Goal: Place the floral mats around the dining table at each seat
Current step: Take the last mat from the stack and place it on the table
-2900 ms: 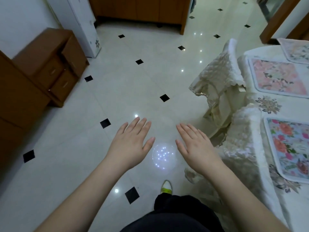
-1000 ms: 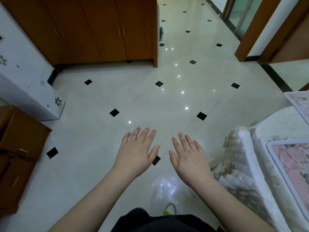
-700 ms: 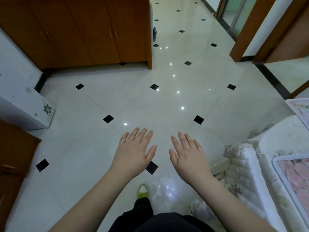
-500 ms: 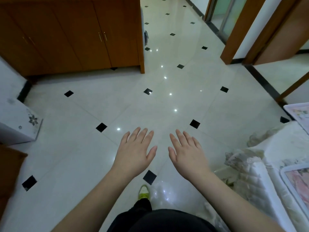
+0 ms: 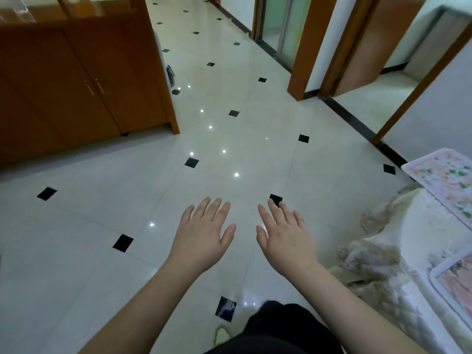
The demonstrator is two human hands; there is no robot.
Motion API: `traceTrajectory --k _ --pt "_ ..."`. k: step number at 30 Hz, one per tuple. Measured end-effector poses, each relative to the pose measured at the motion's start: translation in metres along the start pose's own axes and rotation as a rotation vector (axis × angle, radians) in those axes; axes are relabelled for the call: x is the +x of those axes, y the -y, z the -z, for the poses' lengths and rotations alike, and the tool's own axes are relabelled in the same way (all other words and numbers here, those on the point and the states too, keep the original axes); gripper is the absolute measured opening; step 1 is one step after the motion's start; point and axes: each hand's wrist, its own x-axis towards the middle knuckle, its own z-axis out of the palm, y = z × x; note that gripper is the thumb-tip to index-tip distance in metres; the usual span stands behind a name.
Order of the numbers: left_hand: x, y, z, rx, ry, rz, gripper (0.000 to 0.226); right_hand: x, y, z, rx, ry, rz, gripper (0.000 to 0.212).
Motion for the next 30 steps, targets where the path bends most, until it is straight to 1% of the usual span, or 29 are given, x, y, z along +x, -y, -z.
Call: traceTrajectory --k 3,6,11,14,17,20,23,26,27,30 --pt "0.037 -0.008 -0.001 0.033 0.005 -0.049 0.065 0.025 -0.014 0.001 0.020 -0.001 -0.051 0.054" --pt "0.080 -0.015 -0.004 0.060 0.002 -0.123 0.064 0.052 -0.033 0.000 0.041 -0.018 -0.081 0.055" --pt "0.156 -0.035 -0.001 0.069 0.082 -0.184 0.080 0.101 -0.076 -0.002 0.051 0.015 -0.150 0.060" --pt "0.200 -0.052 0.004 0.075 0.107 -0.210 0.084 0.130 -0.107 0.004 0.060 0.019 -0.195 0.059" --pt "0.245 -0.067 0.007 0.106 0.110 -0.248 0.080 0.163 -0.141 0.006 0.093 0.066 -0.195 0.063" --pt "0.285 -0.076 0.007 0.134 0.096 -0.255 0.072 0.192 -0.167 0.007 0.103 0.060 -0.208 0.064" --pt "0.322 -0.086 0.012 0.120 0.083 -0.270 0.070 0.218 -0.186 0.011 0.132 0.091 -0.205 0.071" --pt "0.357 -0.096 0.015 0.117 0.083 -0.303 0.076 0.241 -0.201 0.016 0.164 0.110 -0.215 0.062" --pt "0.369 -0.099 0.015 0.118 0.092 -0.316 0.077 0.250 -0.205 0.018 0.172 0.109 -0.223 0.063" --pt "0.407 -0.105 0.012 0.104 0.091 -0.352 0.079 0.278 -0.214 0.018 0.162 0.101 -0.245 0.079"
